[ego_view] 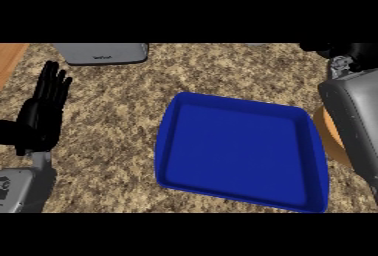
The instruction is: Pick the squash from the tray and place it in the pot
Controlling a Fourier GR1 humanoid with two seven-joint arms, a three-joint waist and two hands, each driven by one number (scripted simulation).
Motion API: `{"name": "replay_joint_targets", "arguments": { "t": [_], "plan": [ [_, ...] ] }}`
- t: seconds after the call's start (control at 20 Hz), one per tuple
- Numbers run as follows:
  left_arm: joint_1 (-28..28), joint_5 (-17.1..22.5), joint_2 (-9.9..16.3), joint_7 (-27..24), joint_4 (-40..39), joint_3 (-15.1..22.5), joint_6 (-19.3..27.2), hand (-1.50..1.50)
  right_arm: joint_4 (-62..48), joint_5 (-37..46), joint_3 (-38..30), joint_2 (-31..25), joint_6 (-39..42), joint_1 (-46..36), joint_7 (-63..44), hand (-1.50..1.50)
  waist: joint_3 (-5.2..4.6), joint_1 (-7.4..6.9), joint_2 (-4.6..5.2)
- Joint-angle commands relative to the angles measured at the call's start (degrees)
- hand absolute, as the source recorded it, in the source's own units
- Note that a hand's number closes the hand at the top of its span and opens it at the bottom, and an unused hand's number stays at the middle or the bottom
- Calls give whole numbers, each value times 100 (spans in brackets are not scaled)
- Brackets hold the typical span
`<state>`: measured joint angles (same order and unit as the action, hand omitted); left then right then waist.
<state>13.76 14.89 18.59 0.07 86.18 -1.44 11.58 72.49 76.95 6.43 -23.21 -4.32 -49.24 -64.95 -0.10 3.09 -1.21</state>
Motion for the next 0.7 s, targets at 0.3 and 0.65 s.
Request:
{"name": "replay_joint_targets", "arguments": {
  "t": [0.3, 0.65],
  "plan": [
    [164, -228, -222, -88, -38, 145, 73, 0, 2494, -653, -1293, -822, 597, 2387, 192, 150, 11, -118, 90],
    [8, -127, -54, 195, 354, -87, -201, 0, 2732, -1048, -2216, -951, 281, 3599, 1068, 150, 12, -270, 112]
  ]
}}
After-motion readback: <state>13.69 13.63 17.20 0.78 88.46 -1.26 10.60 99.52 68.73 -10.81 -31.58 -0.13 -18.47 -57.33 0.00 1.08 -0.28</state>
